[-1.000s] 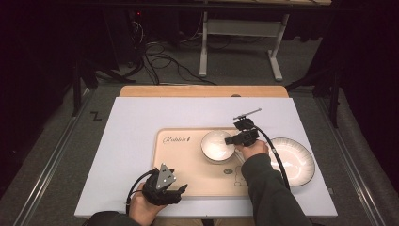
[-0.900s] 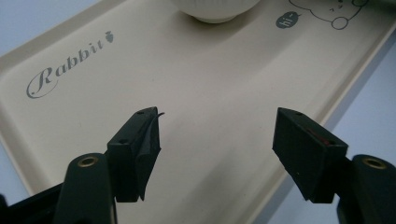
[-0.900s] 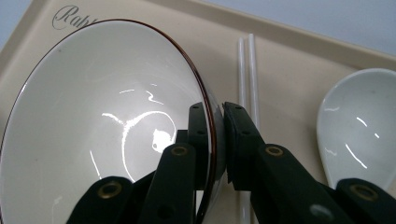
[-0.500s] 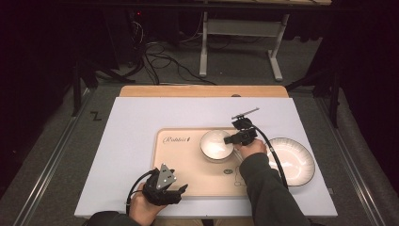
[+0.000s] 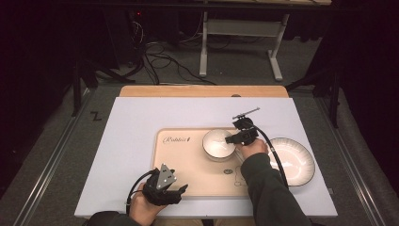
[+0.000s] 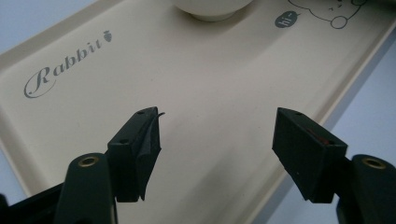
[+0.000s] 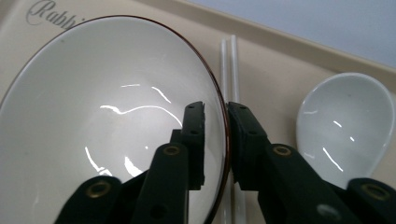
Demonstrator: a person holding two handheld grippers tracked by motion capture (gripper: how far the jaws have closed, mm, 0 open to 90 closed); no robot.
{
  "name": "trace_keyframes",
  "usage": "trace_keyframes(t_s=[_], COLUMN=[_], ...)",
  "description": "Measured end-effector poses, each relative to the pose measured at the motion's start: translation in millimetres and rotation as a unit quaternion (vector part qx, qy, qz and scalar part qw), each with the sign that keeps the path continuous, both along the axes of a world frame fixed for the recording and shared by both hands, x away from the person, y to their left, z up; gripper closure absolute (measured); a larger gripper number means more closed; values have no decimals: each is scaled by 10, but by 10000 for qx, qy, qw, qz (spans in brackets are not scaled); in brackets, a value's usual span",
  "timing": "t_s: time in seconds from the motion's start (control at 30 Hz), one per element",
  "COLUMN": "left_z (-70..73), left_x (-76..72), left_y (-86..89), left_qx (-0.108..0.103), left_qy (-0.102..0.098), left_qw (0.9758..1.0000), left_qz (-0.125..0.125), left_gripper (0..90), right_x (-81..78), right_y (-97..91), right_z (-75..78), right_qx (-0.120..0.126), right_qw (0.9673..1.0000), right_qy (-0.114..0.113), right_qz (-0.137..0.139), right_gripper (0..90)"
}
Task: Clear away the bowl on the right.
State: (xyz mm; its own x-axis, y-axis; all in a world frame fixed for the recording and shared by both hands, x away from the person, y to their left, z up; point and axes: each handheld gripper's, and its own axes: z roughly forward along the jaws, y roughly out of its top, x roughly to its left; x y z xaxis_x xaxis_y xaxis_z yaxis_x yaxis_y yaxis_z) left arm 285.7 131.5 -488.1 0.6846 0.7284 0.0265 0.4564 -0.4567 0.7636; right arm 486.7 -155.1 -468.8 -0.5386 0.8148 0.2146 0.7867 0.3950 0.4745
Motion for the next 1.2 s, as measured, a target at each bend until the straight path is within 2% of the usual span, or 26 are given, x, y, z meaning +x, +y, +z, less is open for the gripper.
trace_keyframes(t_s=[0.13,0.3,0.57,0.87,1.2], left_z=[0,0,6,5,2], left_x=[1,-1,1,3,0], left_y=[0,1,9,9,6], left_qx=[7,6,-11,-18,-18], left_qy=[0,-3,-3,7,15], left_qw=[10000,10000,10000,10000,10000], left_qz=[-3,2,7,13,4], left_gripper=[327,326,326,327,333], right_x=[-33,-81,-188,-285,-399], right_y=[-32,-63,-125,-192,-236], right_z=[76,112,219,325,411], right_qx=[-9,-194,-97,-143,-163], right_qw=[9998,9994,9976,9961,9951], right_qy=[-177,-297,-687,-860,-943], right_qz=[-21,42,21,115,254], right_gripper=[706,635,609,584,560])
